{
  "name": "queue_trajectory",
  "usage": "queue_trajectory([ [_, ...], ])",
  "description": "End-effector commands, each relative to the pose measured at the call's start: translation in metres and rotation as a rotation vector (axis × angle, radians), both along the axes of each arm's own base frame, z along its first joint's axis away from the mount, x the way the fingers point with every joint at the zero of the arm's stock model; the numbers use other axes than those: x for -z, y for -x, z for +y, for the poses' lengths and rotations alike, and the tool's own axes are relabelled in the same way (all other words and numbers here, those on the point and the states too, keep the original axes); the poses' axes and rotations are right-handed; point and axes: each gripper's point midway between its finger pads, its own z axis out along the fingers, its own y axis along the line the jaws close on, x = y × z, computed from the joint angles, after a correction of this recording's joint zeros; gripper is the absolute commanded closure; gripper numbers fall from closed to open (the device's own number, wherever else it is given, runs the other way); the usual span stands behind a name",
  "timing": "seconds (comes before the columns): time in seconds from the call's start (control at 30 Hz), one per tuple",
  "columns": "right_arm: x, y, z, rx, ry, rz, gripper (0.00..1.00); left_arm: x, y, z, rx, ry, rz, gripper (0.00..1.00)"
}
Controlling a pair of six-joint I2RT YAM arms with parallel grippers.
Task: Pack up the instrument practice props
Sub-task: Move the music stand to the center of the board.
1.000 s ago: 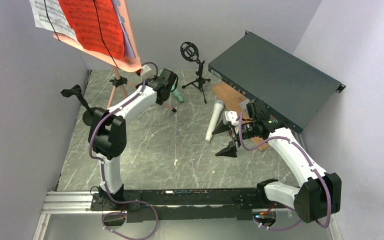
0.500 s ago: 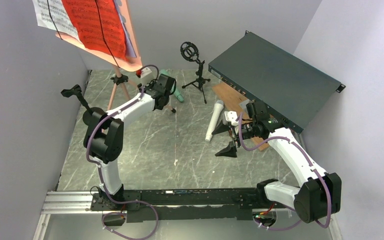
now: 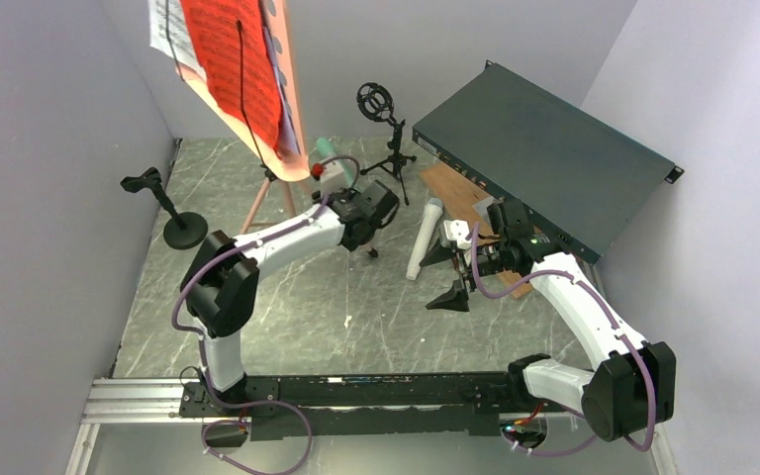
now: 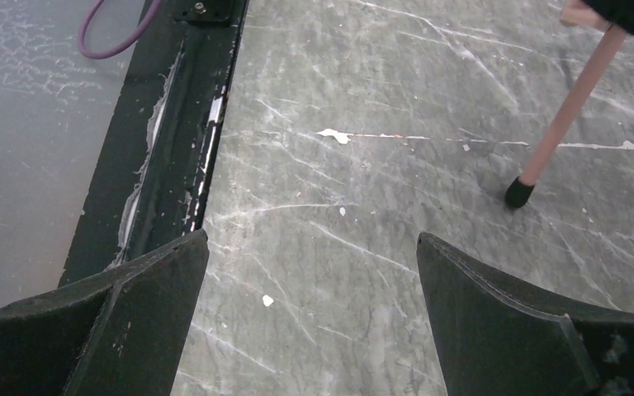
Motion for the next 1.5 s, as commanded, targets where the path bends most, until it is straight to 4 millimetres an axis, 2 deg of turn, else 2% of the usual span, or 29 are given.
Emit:
queue_trajectory([
  [0.0,-0.005,-0.003,0.003,-0.013,-0.018,-0.032,0.01,-0.007,0.027,-0.022,-0.030,0.042,-0.018,0.97],
  [0.13,-0.006,-0.003,0.003,-0.014,-0.018,-0.034,0.01,0.007,0.037,-0.040,0.001,0.062,0.003,0.96],
  [0.27,-0.005,-0.003,0.003,-0.012,-0.015,-0.036,0.01,0.009,0.041,-0.050,0.047,0.063,0.020,0.92],
  [0.4,-0.005,-0.003,0.002,-0.011,-0.012,-0.035,0.01,0.002,0.049,-0.056,0.118,0.049,0.051,0.57],
  [0.5,-0.005,-0.004,0.002,-0.008,-0.008,-0.039,0.01,0.000,0.060,-0.062,0.201,0.038,0.091,0.38],
  [0.63,-0.003,-0.005,0.001,-0.008,-0.003,-0.038,0.01,0.012,0.085,-0.072,0.338,0.046,0.202,0.27],
  [0.8,-0.001,-0.006,0.001,-0.002,0.008,-0.035,0.01,0.023,0.122,-0.079,0.527,0.064,0.332,0.25],
  [0.9,0.001,-0.008,0.000,0.006,0.018,-0.035,0.01,0.023,0.145,-0.086,0.739,0.073,0.377,0.24],
  [1.0,0.005,-0.014,-0.002,0.040,0.040,-0.028,0.01,0.021,0.175,-0.093,1.023,0.103,0.370,0.11],
  [1.1,0.007,-0.024,0.001,0.086,0.064,-0.003,0.05,0.014,0.197,-0.084,1.180,0.125,0.310,0.01],
  [1.17,0.012,-0.031,0.011,0.103,0.118,-0.010,0.11,0.008,0.205,-0.073,1.214,0.142,0.272,0.00],
  [1.23,0.024,-0.041,0.024,0.121,0.205,-0.027,0.25,0.004,0.212,-0.061,1.228,0.161,0.248,0.01],
  [1.27,0.032,-0.043,0.033,0.116,0.259,-0.037,0.37,0.003,0.213,-0.051,1.209,0.160,0.245,0.01],
  [1.3,0.035,-0.048,0.041,0.116,0.294,-0.037,0.55,0.003,0.212,-0.041,1.186,0.153,0.244,0.01],
  [1.33,0.040,-0.053,0.050,0.121,0.326,-0.023,0.78,0.001,0.212,-0.028,1.148,0.146,0.242,0.01],
  [1.37,0.041,-0.056,0.060,0.119,0.344,-0.017,0.89,0.001,0.211,-0.016,1.107,0.140,0.249,0.01],
  [1.4,0.045,-0.059,0.070,0.110,0.364,-0.008,0.95,-0.001,0.209,-0.003,1.058,0.134,0.248,0.00],
  [1.47,0.044,-0.065,0.093,0.116,0.366,0.006,1.00,-0.008,0.205,0.021,0.967,0.126,0.235,0.00],
])
